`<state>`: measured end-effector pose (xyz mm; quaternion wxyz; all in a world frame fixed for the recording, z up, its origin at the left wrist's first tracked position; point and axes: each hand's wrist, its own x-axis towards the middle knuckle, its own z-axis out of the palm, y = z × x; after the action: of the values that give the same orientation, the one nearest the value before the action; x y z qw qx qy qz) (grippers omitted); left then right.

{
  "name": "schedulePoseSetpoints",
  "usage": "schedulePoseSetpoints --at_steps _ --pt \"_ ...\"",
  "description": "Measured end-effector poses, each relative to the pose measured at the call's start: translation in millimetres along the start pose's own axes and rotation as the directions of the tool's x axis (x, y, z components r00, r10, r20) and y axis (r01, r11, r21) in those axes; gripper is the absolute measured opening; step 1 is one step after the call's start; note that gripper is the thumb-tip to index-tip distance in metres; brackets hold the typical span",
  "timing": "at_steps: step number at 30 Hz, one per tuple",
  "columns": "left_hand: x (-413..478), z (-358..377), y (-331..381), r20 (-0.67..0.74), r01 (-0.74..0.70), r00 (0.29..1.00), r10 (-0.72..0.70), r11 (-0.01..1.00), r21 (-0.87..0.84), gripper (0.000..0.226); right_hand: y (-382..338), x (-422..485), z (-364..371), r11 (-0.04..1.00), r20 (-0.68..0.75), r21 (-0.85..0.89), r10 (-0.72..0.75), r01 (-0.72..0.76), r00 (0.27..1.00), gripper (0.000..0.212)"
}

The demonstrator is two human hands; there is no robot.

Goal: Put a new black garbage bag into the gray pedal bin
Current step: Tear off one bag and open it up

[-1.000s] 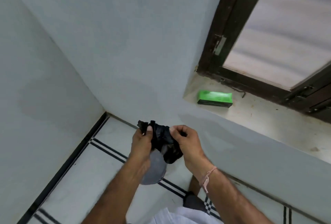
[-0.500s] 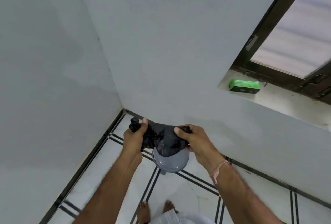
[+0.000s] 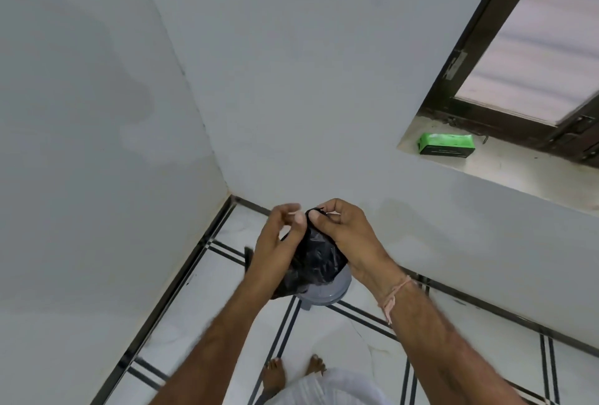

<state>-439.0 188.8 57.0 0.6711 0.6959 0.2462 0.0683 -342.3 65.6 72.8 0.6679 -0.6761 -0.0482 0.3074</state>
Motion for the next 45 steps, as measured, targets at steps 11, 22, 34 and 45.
schedulePoseSetpoints --at_steps 11,22,34,45 --pt "9.2 -1.1 -2.8 -0.275 -0.008 0.957 -0.092 0.94 -0.342 0.03 15.6 -15.9 4.7 0.951 0.045 0.234 0.199 -0.204 0.979 0.029" --pt "7.7 -31.8 -7.8 -0.358 -0.133 0.919 0.167 0.984 0.116 0.02 10.5 -16.3 51.0 0.926 -0.08 0.359 0.156 -0.118 0.984 0.03" --pt "18.5 -47.0 7.8 -0.043 0.162 0.977 -0.207 0.864 -0.477 0.021 23.3 -13.4 87.1 0.881 -0.16 0.464 0.191 -0.097 0.968 0.037" --pt "39.5 -82.7 -25.2 -0.113 0.255 0.916 -0.385 0.777 -0.575 0.027 19.1 16.0 67.0 0.855 -0.475 0.495 0.415 -0.154 0.776 0.025"
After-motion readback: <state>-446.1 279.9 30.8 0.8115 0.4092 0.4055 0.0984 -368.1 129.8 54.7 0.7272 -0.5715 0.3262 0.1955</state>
